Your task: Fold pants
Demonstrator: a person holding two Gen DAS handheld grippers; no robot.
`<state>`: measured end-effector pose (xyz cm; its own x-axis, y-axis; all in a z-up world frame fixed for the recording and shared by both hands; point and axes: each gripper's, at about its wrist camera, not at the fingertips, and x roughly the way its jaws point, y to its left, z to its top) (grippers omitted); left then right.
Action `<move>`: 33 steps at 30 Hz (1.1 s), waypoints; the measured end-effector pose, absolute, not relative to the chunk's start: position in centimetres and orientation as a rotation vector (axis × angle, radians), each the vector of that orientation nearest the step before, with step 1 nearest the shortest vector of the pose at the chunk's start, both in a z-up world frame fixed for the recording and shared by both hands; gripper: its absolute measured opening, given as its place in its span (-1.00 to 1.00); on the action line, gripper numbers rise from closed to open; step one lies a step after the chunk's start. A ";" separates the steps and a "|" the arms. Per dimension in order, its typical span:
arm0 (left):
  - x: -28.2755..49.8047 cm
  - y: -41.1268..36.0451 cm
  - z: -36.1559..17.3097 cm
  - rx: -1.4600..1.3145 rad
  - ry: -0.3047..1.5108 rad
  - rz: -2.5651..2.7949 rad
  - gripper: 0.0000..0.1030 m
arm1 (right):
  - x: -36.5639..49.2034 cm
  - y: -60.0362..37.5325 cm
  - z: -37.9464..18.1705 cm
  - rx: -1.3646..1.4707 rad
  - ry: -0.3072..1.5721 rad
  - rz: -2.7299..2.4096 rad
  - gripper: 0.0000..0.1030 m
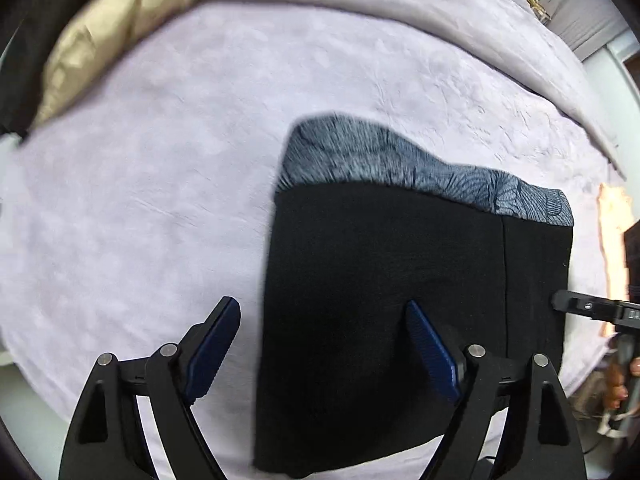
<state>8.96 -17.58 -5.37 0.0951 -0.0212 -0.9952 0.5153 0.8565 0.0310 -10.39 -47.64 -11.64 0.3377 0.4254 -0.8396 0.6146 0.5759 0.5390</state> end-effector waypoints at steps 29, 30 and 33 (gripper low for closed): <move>4.9 -20.0 -4.4 0.511 1.372 -0.265 1.00 | -7.4 -44.0 -6.2 0.704 1.296 -0.246 0.55; 4.6 -20.2 -4.1 0.505 1.370 -0.267 1.00 | -7.6 -44.0 -5.9 0.694 1.301 -0.250 0.56; 3.2 -20.3 -2.7 0.494 1.345 -0.270 1.00 | -7.8 -43.6 -4.6 0.632 1.308 -0.277 0.68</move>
<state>3.17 -20.31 -2.65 0.2143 0.0933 -0.9723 0.4612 0.8678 0.1850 -7.85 -43.65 -4.59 0.2574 0.1571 -0.9535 0.5299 0.8022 0.2752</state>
